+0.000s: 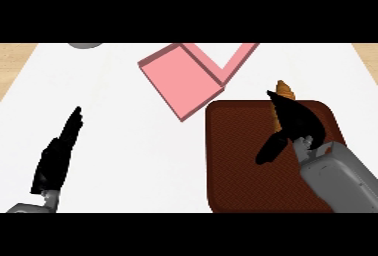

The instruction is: Pick the croissant from the tray and place it in the cardboard box

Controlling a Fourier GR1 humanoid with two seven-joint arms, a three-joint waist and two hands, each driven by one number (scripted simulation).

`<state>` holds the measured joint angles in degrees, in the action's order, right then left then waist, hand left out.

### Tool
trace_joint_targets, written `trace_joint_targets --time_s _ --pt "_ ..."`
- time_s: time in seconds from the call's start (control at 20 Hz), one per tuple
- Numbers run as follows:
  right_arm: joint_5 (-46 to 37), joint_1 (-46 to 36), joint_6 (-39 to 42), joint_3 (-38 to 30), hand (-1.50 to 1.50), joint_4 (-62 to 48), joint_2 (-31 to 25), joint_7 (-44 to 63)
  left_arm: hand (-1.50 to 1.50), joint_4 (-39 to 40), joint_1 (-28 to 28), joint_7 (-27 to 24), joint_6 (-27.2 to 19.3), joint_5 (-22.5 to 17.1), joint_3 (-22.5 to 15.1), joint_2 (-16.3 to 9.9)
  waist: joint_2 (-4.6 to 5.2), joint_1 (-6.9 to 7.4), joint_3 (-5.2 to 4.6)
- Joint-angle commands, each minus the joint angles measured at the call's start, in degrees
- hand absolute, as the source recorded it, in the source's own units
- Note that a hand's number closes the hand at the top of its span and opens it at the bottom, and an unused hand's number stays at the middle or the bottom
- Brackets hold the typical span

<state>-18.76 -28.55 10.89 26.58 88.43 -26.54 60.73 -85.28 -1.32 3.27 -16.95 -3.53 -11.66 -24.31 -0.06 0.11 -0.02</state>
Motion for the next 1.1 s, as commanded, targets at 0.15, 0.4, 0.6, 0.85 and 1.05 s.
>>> trace_joint_targets --time_s 0.15,0.4,0.6,0.85,1.05 --pt "-4.5 5.4 2.5 -1.7 -1.50 3.0 2.6 3.9 0.00 -1.1 2.2 -1.1 3.0 1.0 2.6 0.6 -0.04 -0.14 0.01" --pt "-6.8 2.2 5.0 -5.1 -1.50 -2.1 4.0 1.1 0.00 0.1 1.1 -0.1 2.9 3.0 3.3 3.2 0.03 0.04 0.01" --pt "-9.9 -0.6 3.9 -3.7 -1.50 -6.4 10.1 3.1 0.00 0.6 -0.6 0.3 1.9 5.2 2.4 5.6 0.08 0.20 0.01" --pt "-12.8 8.2 3.6 -6.4 -1.50 -1.9 7.8 -3.6 0.00 -5.7 2.9 3.4 4.5 5.6 4.3 4.7 -0.02 -0.01 0.03" --pt "-15.5 4.6 5.0 -8.2 -1.50 -6.6 11.3 -3.7 0.00 -1.4 -0.8 3.8 4.8 7.9 4.6 7.7 0.05 -0.02 0.02"
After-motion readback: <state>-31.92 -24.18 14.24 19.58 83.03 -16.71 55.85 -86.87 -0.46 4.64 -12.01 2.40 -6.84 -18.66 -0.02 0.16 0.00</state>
